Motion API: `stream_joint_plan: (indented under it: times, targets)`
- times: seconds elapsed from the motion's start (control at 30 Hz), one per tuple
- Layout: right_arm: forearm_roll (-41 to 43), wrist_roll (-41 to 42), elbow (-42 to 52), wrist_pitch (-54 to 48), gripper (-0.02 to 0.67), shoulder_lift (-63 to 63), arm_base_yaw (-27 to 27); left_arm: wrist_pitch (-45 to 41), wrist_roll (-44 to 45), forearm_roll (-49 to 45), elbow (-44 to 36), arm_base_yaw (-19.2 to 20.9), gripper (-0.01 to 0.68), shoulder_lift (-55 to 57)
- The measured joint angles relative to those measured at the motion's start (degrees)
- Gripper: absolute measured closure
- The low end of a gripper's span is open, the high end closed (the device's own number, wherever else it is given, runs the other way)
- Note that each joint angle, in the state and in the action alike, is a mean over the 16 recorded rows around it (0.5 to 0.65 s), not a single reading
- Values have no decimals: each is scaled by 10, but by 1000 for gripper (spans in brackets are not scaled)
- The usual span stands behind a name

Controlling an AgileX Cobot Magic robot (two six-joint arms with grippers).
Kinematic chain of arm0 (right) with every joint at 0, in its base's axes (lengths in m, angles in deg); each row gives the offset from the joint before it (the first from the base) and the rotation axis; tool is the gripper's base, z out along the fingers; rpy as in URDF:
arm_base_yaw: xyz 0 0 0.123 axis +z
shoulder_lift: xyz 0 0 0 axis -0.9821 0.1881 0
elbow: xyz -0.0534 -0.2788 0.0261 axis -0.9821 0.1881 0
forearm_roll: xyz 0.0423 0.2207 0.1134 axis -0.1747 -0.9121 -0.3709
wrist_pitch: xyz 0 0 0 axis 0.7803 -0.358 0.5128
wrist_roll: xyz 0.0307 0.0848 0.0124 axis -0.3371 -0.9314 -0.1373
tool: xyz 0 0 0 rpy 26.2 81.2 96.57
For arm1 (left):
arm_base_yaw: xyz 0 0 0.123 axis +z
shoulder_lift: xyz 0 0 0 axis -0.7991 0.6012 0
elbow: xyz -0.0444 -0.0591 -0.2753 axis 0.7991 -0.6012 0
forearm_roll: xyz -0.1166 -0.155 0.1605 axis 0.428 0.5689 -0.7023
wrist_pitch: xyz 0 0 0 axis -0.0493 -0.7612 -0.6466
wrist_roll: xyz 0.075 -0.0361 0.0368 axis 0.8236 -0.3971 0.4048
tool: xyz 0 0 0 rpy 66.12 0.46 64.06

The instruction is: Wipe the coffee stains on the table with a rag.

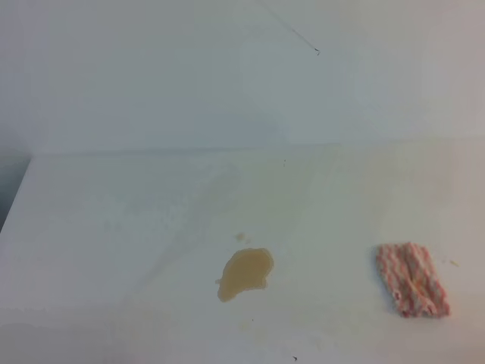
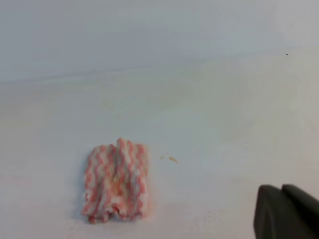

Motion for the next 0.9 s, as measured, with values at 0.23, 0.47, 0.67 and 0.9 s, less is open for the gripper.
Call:
stream_joint_plan:
  times: [0.23,0.47,0.67,0.9]
  targets:
    - [0,0,0,1,652,0,0,-1,0,0,2,0,674,0]
    - [0,0,0,1,652,0,0,-1,0,0,5,0,674,0]
    - [0,0,-1,1,652,1,0,-1,0,0,5,0,674,0]
    - [0,0,-1,1,653,1,0,-1,0,0,6,0,674,1]
